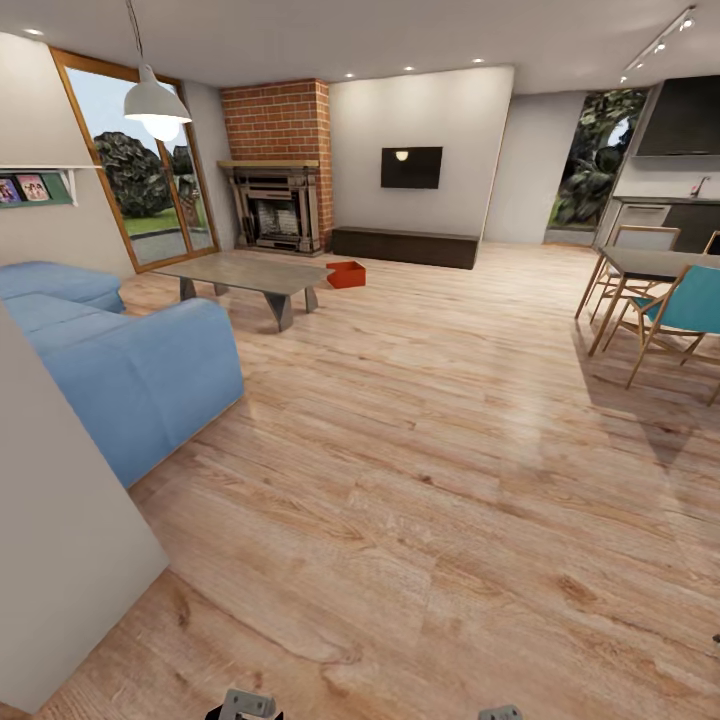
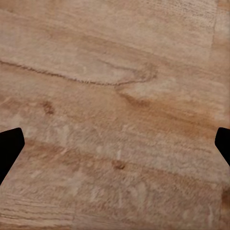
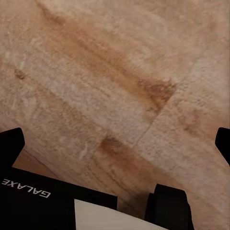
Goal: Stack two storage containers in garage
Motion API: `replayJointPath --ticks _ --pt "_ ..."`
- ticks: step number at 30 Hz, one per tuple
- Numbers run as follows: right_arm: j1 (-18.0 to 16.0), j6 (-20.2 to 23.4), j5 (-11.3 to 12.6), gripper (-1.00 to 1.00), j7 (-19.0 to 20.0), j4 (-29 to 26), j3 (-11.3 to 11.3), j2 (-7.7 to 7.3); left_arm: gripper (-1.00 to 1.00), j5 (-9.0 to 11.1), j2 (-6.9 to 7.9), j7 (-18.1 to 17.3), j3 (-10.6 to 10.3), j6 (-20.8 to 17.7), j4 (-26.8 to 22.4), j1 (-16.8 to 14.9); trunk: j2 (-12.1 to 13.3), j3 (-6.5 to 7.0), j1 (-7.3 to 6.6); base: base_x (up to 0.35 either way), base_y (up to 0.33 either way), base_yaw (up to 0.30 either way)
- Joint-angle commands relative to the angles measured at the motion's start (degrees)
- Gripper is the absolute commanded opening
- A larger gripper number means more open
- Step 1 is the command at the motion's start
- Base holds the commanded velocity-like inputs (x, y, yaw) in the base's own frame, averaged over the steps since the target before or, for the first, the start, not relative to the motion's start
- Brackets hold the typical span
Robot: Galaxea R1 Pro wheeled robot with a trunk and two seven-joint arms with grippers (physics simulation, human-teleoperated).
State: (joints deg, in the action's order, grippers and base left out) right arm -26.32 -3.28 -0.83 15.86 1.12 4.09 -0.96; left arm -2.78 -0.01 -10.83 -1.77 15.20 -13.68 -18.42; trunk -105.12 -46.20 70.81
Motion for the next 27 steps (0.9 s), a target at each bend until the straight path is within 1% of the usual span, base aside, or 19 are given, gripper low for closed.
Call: replayJointPath --ticks 1,5,9,12,17,18,27 --pt "-0.06 -0.34 -0.08 1.0 0.1 0.12 0.39 -0.01 1.0 -0.29 0.01 0.1 -0.14 0.27 0.04 -0.03 -0.02 -0.05 -0.01 0.0 0.0 0.0" --pt "-0.02 -0.34 -0.08 1.0 0.07 0.12 0.39 -0.01 1.0 -0.29 0.01 0.1 -0.15 0.27 0.05 -0.03 -0.02 -0.05 -0.01 0.006 0.0 0.0" --pt "-0.82 -1.36 -0.06 1.0 -0.1 -1.19 0.33 0.05 1.0 -0.29 -0.87 0.17 -0.1 1.57 0.05 0.09 -0.02 -0.05 -0.01 0.154 0.0 0.0" --pt "-1.0 -2.28 -0.05 1.0 -0.16 -2.16 0.32 0.06 1.0 -0.29 -1.07 0.18 -0.09 2.08 0.06 0.11 -0.02 -0.05 -0.01 0.27 0.0 0.0" --pt "-1.13 -2.62 -0.05 1.0 -0.2 -3.78 0.31 0.07 1.0 -0.29 -1.23 0.19 -0.05 2.34 0.06 0.13 -0.02 -0.05 -0.01 0.312 0.0 0.0" --pt "-1.14 -2.65 -0.05 1.0 -0.2 -6.43 0.31 0.07 1.0 -0.29 -1.24 0.19 -0.04 2.34 0.06 0.14 -0.02 -0.05 -0.01 0.329 0.0 0.0" --pt "-1.19 -2.77 -0.05 1.0 -0.22 -6.79 0.31 0.08 1.0 -0.29 -1.3 0.2 0.0 2.42 0.06 0.14 -0.02 -0.05 -0.01 0.339 0.0 0.0"
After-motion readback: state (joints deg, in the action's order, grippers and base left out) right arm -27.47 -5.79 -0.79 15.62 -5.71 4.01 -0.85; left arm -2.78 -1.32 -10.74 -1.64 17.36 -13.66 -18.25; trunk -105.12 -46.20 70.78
